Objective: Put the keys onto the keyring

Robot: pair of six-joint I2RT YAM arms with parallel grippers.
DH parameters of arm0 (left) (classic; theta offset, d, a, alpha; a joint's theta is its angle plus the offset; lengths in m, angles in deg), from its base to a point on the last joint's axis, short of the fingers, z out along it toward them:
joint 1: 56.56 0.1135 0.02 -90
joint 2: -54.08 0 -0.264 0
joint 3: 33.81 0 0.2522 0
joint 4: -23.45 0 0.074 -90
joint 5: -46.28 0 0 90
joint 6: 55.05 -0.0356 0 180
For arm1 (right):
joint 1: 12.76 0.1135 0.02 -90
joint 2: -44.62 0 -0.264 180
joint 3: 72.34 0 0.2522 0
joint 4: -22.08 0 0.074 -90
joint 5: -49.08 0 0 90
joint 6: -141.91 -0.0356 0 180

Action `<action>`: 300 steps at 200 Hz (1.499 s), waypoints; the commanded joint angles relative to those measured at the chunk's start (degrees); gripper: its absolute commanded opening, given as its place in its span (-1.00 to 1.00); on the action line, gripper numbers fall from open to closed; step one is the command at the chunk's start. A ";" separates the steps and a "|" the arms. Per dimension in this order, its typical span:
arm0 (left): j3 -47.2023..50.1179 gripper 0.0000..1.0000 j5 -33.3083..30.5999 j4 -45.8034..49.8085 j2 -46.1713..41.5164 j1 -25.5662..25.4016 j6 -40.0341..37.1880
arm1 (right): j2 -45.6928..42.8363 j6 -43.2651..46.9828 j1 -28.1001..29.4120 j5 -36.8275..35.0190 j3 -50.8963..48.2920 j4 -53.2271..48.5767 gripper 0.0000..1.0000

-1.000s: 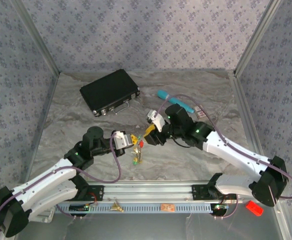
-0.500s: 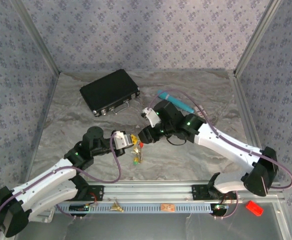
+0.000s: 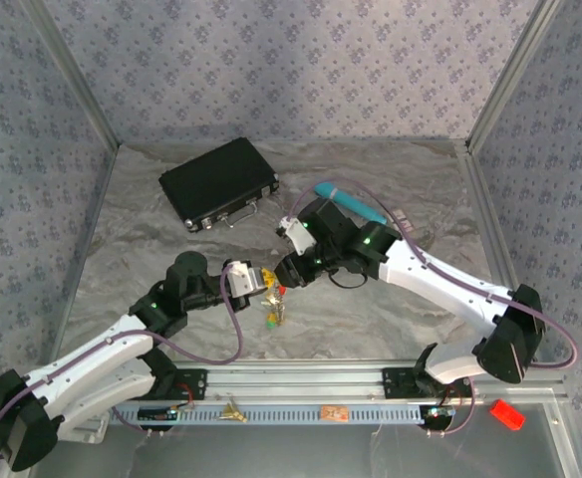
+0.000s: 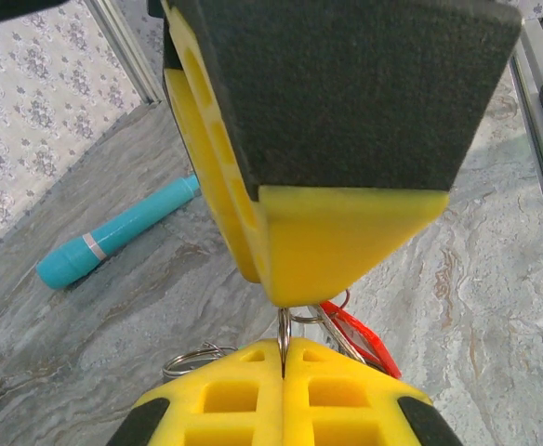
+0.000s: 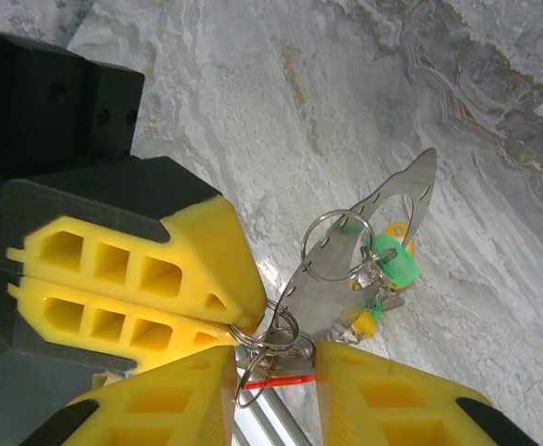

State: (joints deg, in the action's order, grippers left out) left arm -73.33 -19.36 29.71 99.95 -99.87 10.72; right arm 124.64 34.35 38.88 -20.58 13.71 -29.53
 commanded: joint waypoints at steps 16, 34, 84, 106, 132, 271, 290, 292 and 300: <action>-0.98 -1.00 0.34 -2.33 -0.15 -0.56 -0.91 | 0.65 0.36 0.48 0.26 1.94 -2.00 -0.52; -1.05 -1.00 0.28 -2.22 -0.16 -0.63 -0.89 | 0.52 0.18 0.24 -0.08 1.89 -2.22 -0.64; -0.74 -1.00 0.16 -2.46 -0.59 -0.63 -1.08 | -0.11 -0.01 -1.10 0.15 1.00 -2.32 -1.00; -0.30 -1.00 0.67 -3.23 -0.80 -0.56 -0.95 | 0.11 0.24 -2.57 0.38 0.04 -2.42 -1.00; 0.16 -1.00 1.27 -4.50 -1.15 -0.56 -0.73 | 0.91 0.51 -3.87 2.16 -1.73 -0.92 -1.00; 3.93 -1.00 -0.55 -13.10 -1.24 -0.72 7.04 | -20.08 33.68 -2.71 0.68 -21.77 25.36 -0.28; 4.57 -1.00 -0.28 -14.35 -1.33 -0.70 8.28 | -21.32 38.06 -1.87 3.36 -24.89 29.93 -0.28; 4.58 -1.00 -0.28 -14.46 -1.36 -0.70 8.40 | -21.21 38.11 -1.88 3.69 -24.98 30.15 -0.28; 4.75 -1.00 -0.21 -14.79 -1.36 -0.68 8.74 | -20.24 38.04 -2.02 4.92 -24.94 30.66 -0.29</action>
State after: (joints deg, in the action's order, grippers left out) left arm -69.05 -20.41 20.64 99.84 -100.20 16.49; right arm 103.73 62.98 36.67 -19.29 -9.72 -7.59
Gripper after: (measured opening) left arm 0.042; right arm 0.361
